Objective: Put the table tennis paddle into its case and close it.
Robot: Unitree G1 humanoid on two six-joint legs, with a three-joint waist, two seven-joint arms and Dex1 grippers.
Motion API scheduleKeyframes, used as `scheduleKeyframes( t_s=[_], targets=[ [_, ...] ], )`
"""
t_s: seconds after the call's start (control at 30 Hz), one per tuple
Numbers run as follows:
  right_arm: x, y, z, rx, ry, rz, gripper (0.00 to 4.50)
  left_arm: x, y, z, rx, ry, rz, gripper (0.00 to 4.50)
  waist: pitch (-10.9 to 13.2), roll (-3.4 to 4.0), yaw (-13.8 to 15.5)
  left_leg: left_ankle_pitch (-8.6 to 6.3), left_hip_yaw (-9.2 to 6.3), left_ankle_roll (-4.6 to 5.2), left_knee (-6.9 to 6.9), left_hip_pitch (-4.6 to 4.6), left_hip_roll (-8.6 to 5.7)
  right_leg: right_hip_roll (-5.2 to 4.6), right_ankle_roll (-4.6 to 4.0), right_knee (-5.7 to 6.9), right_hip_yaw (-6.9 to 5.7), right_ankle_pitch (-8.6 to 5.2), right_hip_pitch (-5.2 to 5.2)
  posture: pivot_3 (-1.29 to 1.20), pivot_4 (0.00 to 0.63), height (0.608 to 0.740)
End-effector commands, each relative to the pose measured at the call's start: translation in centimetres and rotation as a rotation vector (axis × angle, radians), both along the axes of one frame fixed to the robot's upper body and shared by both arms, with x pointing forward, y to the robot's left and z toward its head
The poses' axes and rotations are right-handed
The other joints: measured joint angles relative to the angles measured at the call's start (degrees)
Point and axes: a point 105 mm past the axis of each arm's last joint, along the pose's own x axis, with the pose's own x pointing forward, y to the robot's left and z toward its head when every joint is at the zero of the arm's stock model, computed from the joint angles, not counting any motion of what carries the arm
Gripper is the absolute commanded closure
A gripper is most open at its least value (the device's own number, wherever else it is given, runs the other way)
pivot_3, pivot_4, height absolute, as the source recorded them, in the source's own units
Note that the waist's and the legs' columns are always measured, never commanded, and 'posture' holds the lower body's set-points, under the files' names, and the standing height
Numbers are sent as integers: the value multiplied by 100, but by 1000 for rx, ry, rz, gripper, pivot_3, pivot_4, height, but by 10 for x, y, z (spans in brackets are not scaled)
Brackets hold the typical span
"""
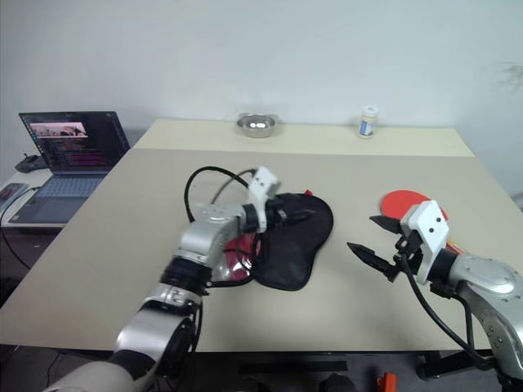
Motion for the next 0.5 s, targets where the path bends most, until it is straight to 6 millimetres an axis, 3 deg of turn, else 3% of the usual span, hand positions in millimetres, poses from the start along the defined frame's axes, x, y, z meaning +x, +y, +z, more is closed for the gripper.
scheduleKeyframes(
  t_s=[0.03,0.23,0.37,0.5],
  targets=[
    [7,6,-1,-8,-5,-37,507,-19,14,39,-56,-89,-100,696,0,1,-1,0,1,0,-1,-1,0,-1,0,-1,0,0,-1,0,150,740],
    [34,18,-23,12,48,-121,507,-45,46,61,-73,-111,-214,696,0,1,-3,2,2,-3,1,1,-3,-1,0,1,-1,0,-1,0,150,740],
    [58,33,-39,55,131,-163,507,-72,64,61,-41,-92,-321,696,2,4,-37,2,7,-4,0,3,0,2,-1,5,0,-1,-5,0,150,740],
    [73,39,-50,97,200,-196,507,-83,74,57,-19,-77,-345,696,2,4,-11,3,6,-4,0,0,-1,1,-3,7,1,-2,-6,0,150,740]
  ],
)
